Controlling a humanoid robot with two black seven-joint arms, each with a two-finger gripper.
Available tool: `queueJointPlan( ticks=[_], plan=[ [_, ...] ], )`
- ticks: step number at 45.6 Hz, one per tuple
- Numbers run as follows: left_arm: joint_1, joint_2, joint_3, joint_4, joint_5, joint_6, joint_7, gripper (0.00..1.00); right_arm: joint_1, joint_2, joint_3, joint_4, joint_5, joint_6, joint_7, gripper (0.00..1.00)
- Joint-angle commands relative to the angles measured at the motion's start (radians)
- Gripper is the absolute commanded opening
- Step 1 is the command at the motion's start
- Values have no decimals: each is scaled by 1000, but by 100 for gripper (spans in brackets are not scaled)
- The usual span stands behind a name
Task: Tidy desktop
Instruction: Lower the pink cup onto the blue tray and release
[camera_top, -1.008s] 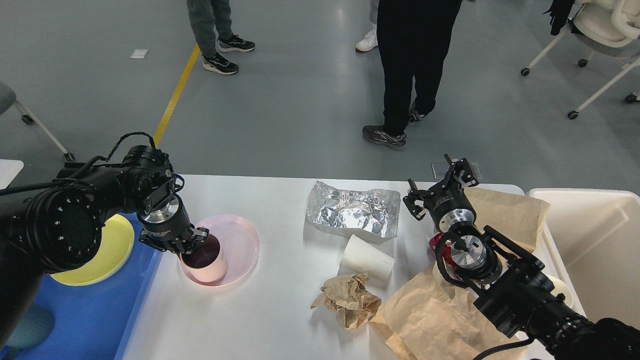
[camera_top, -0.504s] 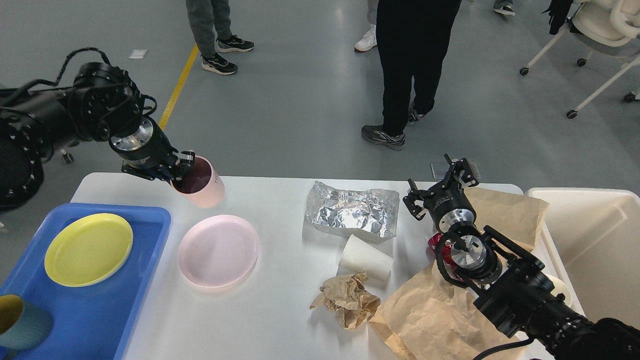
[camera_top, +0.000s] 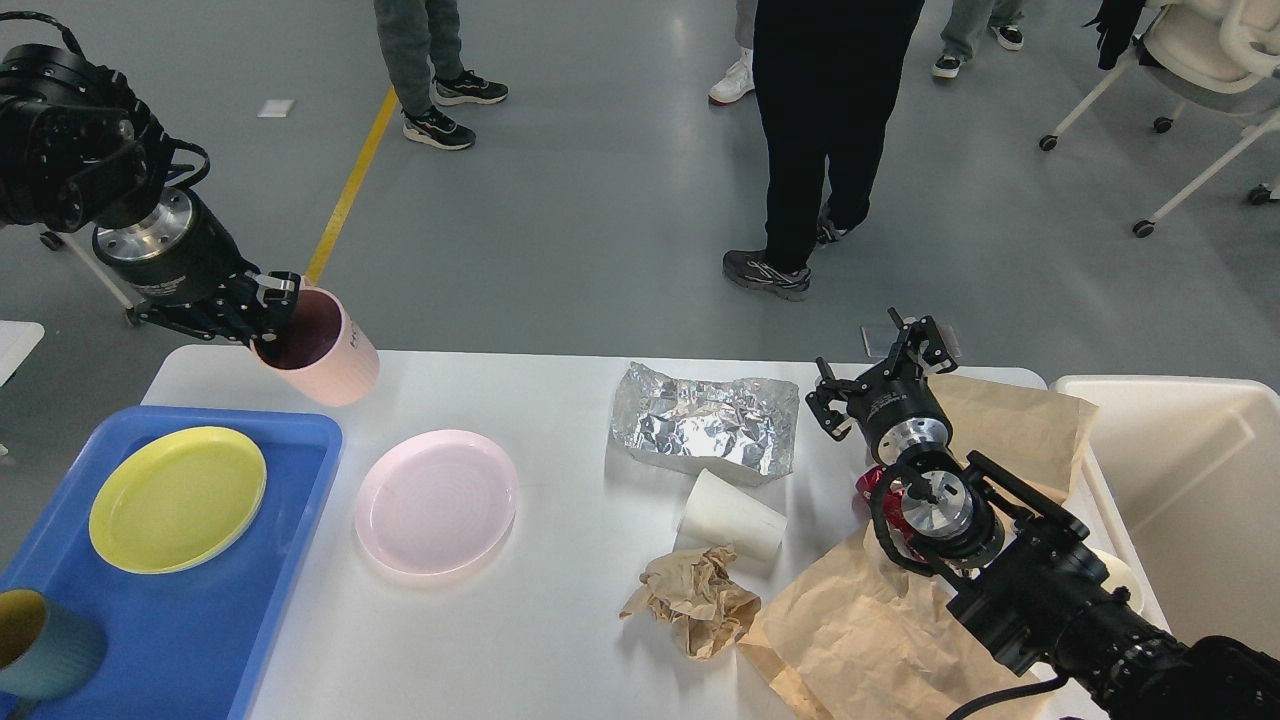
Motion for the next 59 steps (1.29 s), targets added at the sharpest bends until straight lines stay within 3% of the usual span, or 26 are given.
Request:
queueJointPlan(
  ticks=[1, 35, 59],
  plan=[
    [45, 64, 13, 0, 0, 0, -2, 0, 0, 0, 0, 0, 0, 0, 0, 100],
    [373, 114, 81, -58, 2, 0, -25, 0, 0, 0, 0, 0, 0, 0, 0, 100],
    [439, 127, 82, -9, 2, 0, -26, 0, 0, -1, 0, 0, 0, 0, 0, 100]
  ],
)
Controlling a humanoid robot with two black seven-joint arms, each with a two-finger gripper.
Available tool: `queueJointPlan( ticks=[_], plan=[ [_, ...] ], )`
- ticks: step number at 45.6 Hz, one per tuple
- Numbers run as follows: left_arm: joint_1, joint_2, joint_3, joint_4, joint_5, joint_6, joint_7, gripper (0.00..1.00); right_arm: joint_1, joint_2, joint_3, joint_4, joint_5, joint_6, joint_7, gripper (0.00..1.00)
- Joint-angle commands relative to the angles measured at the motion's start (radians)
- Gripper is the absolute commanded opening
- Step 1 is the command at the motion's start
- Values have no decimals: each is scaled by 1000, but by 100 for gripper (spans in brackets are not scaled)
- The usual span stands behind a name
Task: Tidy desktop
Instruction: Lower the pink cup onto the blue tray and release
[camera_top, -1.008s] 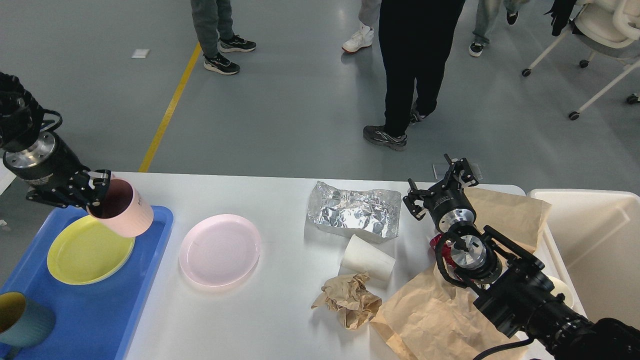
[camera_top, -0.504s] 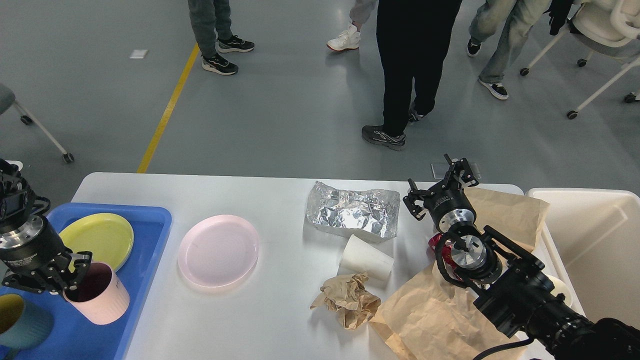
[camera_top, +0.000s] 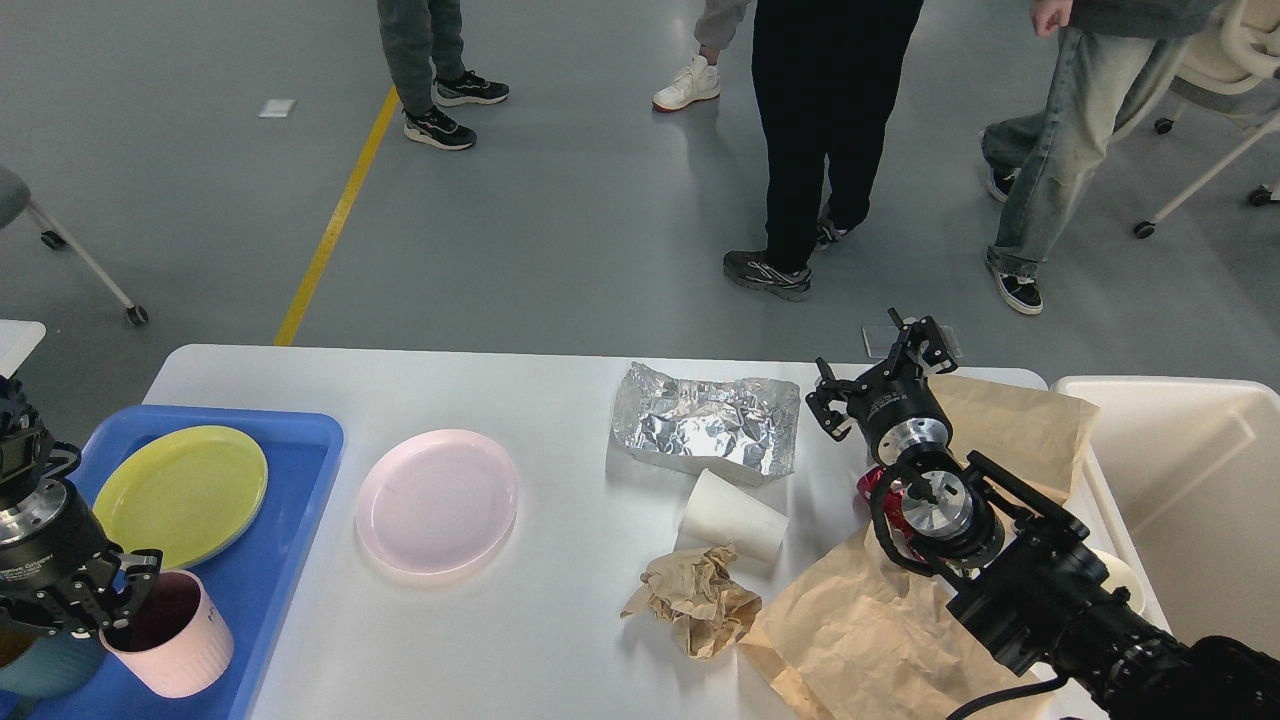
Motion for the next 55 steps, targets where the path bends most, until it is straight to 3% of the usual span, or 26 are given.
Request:
queueJointPlan(
  ticks=[1, 12, 35, 40, 50, 55],
  plan=[
    [6, 0, 2, 11, 0, 0, 2, 0, 0, -1, 0, 0, 0, 0, 1, 100],
    [27, -1, 2, 12, 2, 0, 8, 1, 0, 0, 0, 0, 0, 0, 1, 100],
    [27, -4, 3, 11, 5, 0, 15, 21, 0, 0, 0, 0, 0, 0, 1, 100],
    [19, -3, 3, 9, 8, 0, 17, 31, 0, 0, 0, 0, 0, 0, 1, 100],
    [-28, -1, 5, -8, 15, 0, 17, 74, 0, 0, 0, 0, 0, 0, 1, 100],
    [-65, -1, 12, -12, 18, 0, 18, 85, 0, 0, 0, 0, 0, 0, 1, 100]
  ],
)
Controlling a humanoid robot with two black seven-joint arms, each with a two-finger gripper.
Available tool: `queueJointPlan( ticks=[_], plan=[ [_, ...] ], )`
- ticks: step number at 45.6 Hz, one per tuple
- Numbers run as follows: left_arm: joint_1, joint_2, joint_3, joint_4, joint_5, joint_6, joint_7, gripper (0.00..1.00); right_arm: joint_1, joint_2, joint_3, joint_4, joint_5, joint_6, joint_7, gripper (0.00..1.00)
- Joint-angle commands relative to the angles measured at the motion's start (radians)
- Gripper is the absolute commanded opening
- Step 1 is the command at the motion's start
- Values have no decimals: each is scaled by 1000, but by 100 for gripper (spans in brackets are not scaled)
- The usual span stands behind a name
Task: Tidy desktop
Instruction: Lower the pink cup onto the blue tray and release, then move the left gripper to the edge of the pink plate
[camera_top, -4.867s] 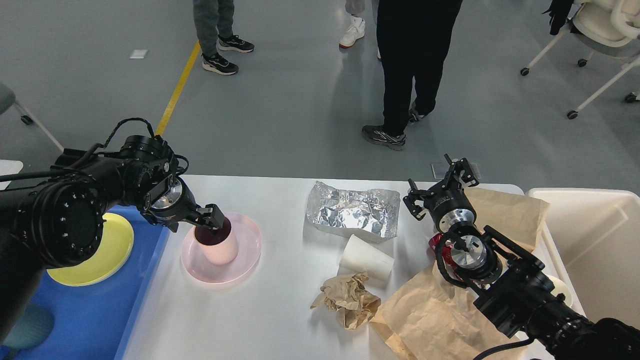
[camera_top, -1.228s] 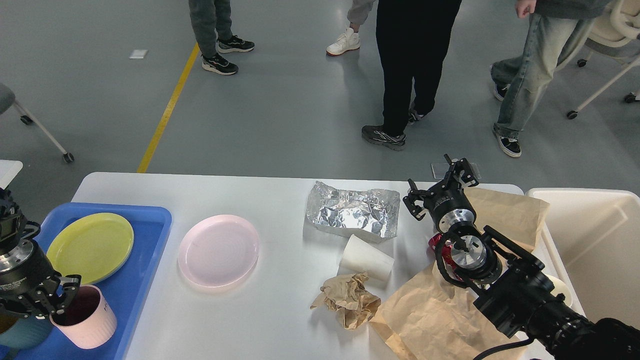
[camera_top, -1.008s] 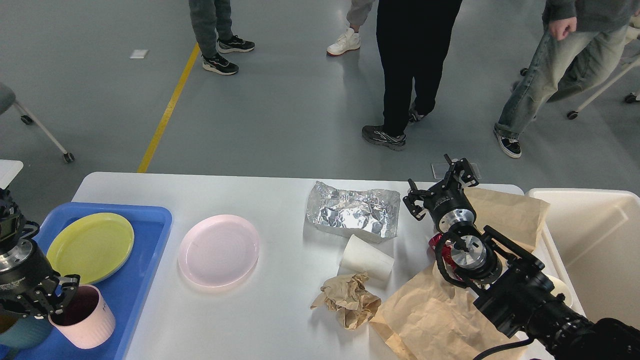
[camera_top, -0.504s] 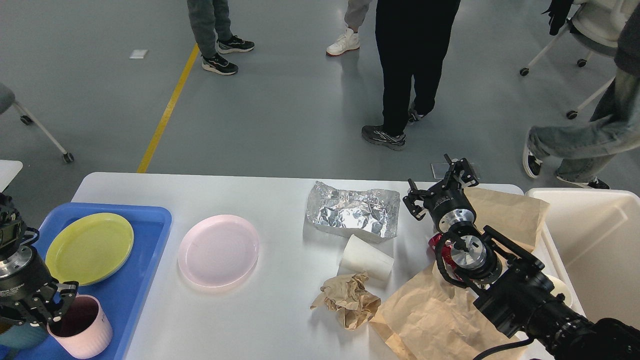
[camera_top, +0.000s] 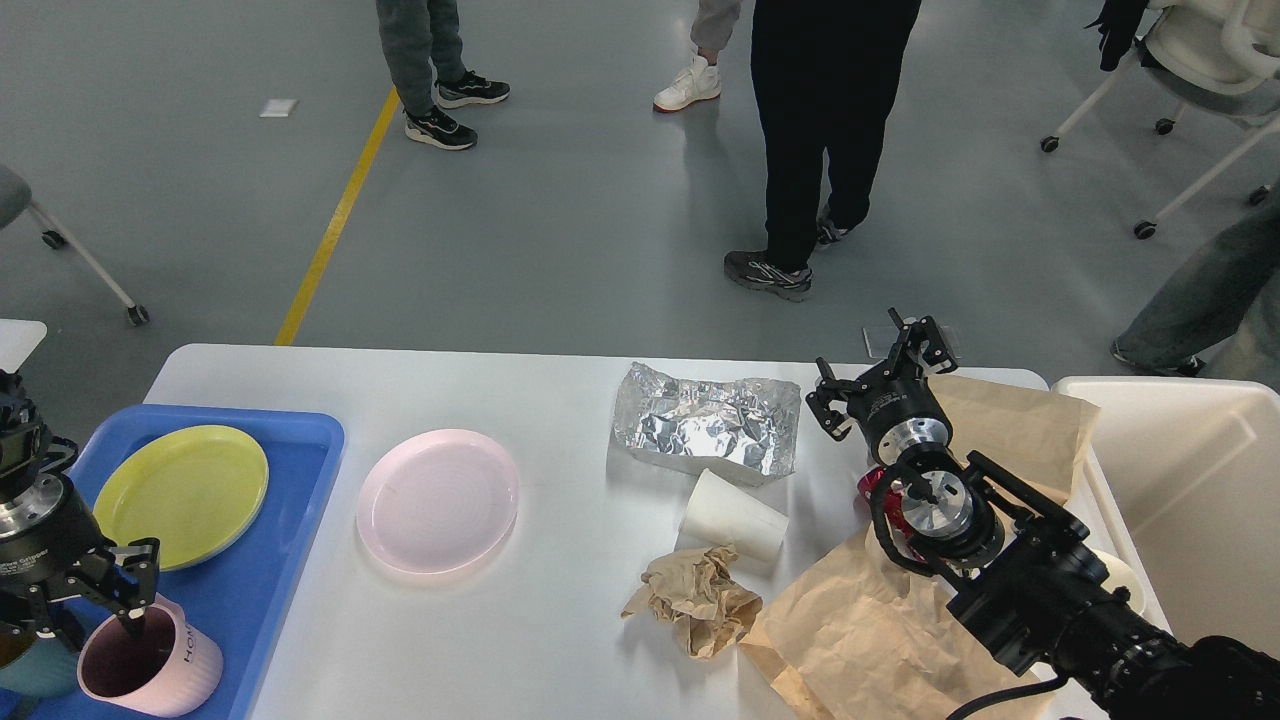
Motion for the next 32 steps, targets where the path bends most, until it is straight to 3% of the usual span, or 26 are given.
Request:
queueJointPlan(
  ticks=[1, 13, 32],
  plan=[
    [-46, 0, 18, -7, 3, 0, 0, 85, 0, 0, 0, 0, 0, 0, 0, 100],
    [-168, -26, 38, -26, -6, 0, -16, 89, 0, 0, 0, 0, 0, 0, 0, 100],
    [-381, -264, 36, -47, -14, 0, -13, 93, 0, -1, 0, 0, 0, 0, -2, 100]
  ],
)
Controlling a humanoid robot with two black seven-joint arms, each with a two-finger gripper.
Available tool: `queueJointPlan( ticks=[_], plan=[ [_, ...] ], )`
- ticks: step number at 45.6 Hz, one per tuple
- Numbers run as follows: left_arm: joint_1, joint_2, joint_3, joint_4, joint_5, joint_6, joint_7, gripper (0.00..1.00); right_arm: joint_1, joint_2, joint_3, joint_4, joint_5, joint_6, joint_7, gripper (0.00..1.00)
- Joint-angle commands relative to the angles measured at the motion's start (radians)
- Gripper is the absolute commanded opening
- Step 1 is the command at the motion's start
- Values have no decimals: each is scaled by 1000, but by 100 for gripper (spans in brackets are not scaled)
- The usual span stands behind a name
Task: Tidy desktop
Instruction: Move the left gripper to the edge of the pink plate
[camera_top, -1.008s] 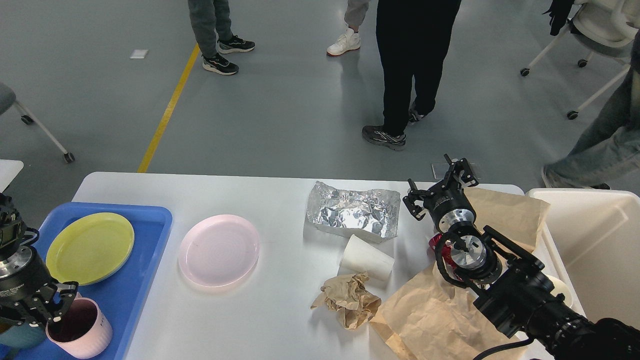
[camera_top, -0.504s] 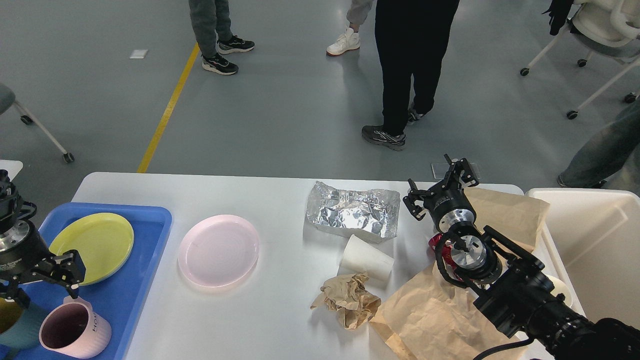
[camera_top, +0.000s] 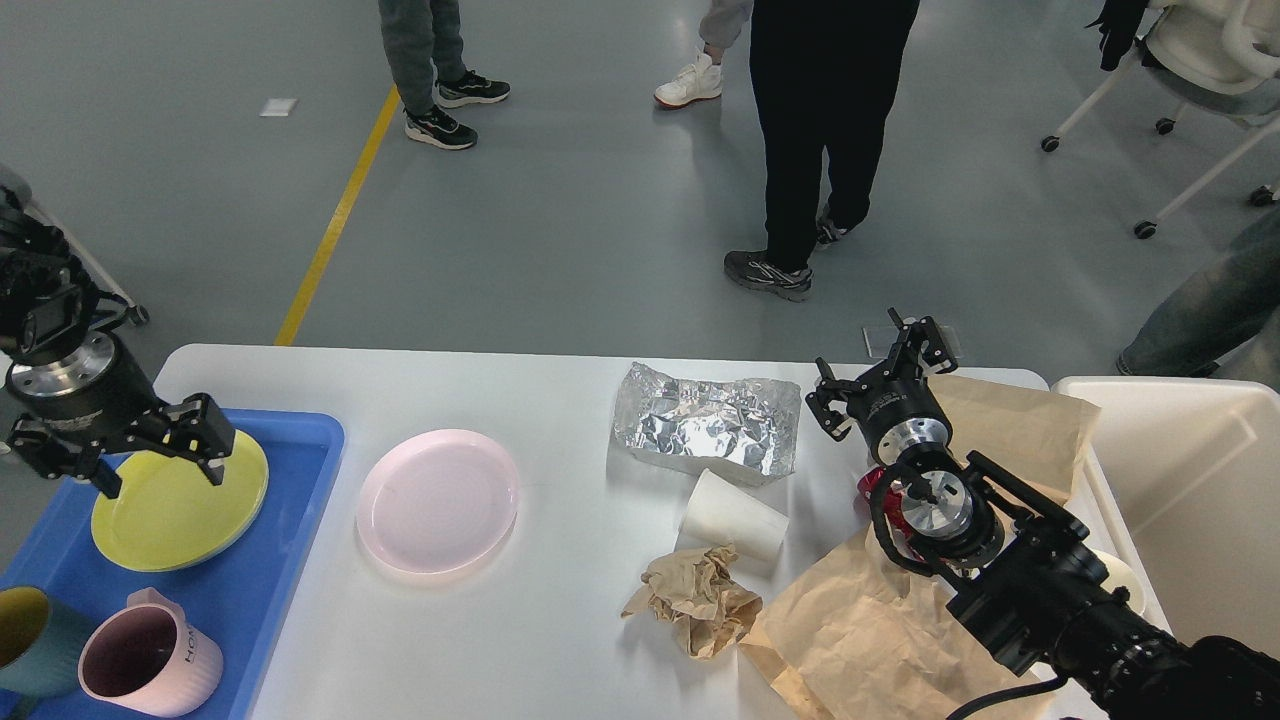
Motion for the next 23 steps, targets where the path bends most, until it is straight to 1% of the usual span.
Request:
queueJointPlan(
  ticks=[1, 5, 11, 23],
  plan=[
    [-51, -74, 1, -21, 0, 0, 5, 93, 0, 0, 0, 0, 0, 0, 0, 100],
    [-75, -103, 0, -39, 0, 0, 5, 93, 0, 0, 0, 0, 0, 0, 0, 100],
    [-74, -132, -2, -42, 0, 0, 1, 94, 0, 0, 0, 0, 0, 0, 0, 100],
    [21, -167, -43, -33, -3, 0, 0, 94, 0, -2, 0, 0, 0, 0, 0, 100]
  ],
)
